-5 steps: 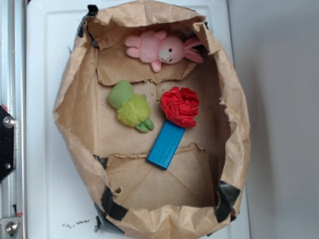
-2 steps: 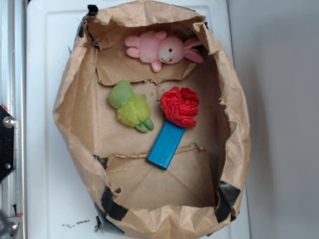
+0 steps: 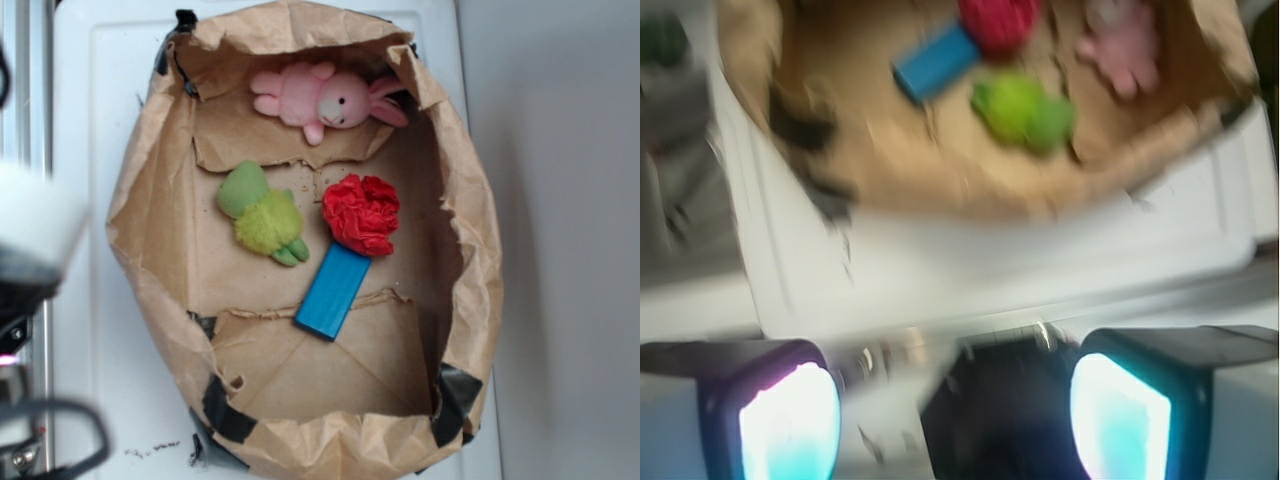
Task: Grab the blue block.
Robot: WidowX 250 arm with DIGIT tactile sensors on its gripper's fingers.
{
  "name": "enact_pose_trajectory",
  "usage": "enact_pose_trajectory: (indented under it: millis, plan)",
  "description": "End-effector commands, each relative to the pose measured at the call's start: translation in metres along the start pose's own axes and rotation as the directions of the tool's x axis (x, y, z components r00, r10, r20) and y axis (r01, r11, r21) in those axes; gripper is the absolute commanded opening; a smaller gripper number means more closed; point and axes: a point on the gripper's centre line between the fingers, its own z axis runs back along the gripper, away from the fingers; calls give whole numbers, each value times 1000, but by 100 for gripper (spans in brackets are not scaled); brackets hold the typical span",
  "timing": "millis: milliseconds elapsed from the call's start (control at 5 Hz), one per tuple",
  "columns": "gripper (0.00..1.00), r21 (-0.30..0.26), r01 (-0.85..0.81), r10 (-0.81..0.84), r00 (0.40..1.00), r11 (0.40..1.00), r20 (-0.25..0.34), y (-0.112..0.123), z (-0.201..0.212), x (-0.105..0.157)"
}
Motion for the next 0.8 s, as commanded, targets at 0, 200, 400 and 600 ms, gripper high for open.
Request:
enact_pose_trajectory:
  millis: [0,200,400,600]
  plan:
    - [100,-44,-163,169,969,986,179,21,-23,107]
    - [100,-32,-240,242,953,970,181,23,-47,142]
    - [100,22,-365,351,908,931,228,23,-65,137]
    - [100,37,-464,433,849,885,302,21,-69,115]
